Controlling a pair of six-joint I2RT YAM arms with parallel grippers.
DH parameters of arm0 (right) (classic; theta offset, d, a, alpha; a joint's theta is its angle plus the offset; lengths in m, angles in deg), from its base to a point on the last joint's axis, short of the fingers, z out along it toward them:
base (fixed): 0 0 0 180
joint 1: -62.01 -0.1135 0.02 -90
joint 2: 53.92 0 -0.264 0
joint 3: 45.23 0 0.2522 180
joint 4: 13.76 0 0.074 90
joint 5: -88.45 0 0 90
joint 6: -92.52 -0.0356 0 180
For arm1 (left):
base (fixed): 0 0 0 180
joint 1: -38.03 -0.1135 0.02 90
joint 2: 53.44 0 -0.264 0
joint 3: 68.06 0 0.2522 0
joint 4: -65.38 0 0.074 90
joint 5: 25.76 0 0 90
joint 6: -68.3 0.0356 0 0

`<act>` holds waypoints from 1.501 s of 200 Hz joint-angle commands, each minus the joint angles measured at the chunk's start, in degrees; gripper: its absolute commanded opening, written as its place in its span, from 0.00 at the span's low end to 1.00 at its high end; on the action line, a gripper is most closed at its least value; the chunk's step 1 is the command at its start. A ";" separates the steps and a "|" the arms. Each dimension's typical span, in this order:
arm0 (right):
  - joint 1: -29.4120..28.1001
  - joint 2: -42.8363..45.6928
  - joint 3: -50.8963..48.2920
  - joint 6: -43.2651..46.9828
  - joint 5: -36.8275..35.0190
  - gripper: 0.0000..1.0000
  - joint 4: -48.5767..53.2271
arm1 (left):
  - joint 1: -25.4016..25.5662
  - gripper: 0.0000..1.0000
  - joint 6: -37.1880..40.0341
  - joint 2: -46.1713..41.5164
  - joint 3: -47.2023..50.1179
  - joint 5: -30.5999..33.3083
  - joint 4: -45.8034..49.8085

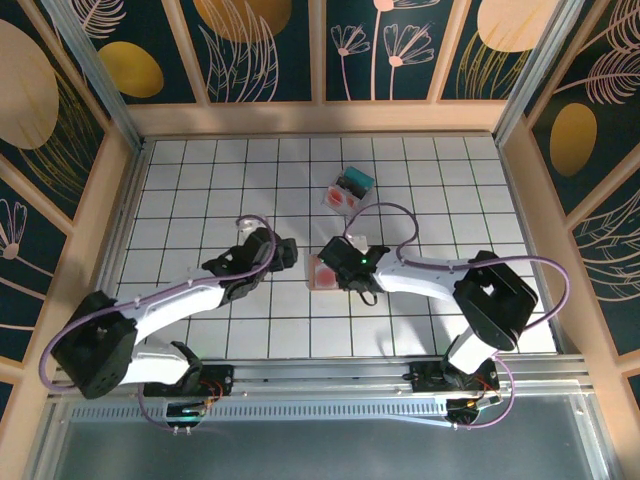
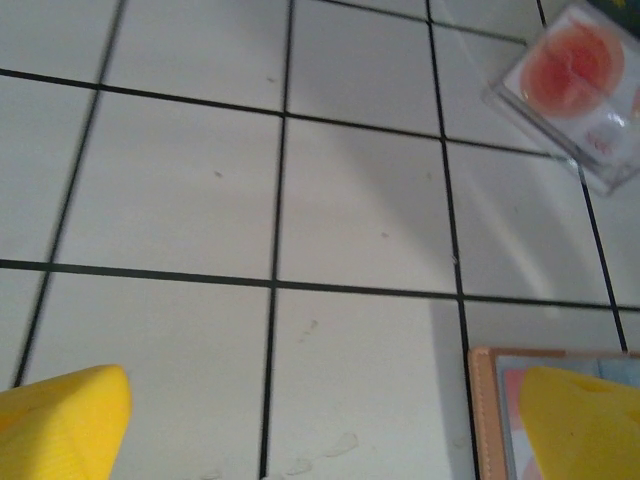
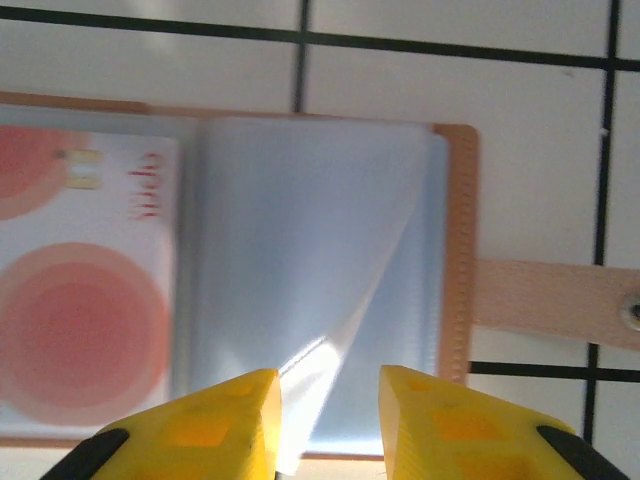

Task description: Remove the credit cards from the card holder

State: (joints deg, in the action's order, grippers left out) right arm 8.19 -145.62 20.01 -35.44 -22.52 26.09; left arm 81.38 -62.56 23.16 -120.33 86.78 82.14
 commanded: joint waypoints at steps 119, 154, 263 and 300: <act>10.59 -0.59 -4.89 6.98 10.47 0.29 -14.49 | 7.07 0.99 -6.03 15.22 -6.59 6.49 3.14; 12.58 -1.73 -4.12 8.80 11.48 0.28 -15.27 | 7.05 0.99 -7.61 16.32 -6.92 5.77 2.98; 12.56 11.49 -0.51 5.00 8.63 0.21 -5.21 | 7.75 0.99 -7.52 18.63 -6.08 5.23 3.59; 10.54 8.25 1.96 5.35 17.41 0.21 -8.04 | 7.75 0.99 -8.69 19.09 -5.49 5.15 3.00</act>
State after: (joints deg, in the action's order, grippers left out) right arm 20.39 -134.89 20.06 -29.41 -11.26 18.49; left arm 88.83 -69.40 41.23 -126.14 91.70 84.29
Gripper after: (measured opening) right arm 0.209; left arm 0.988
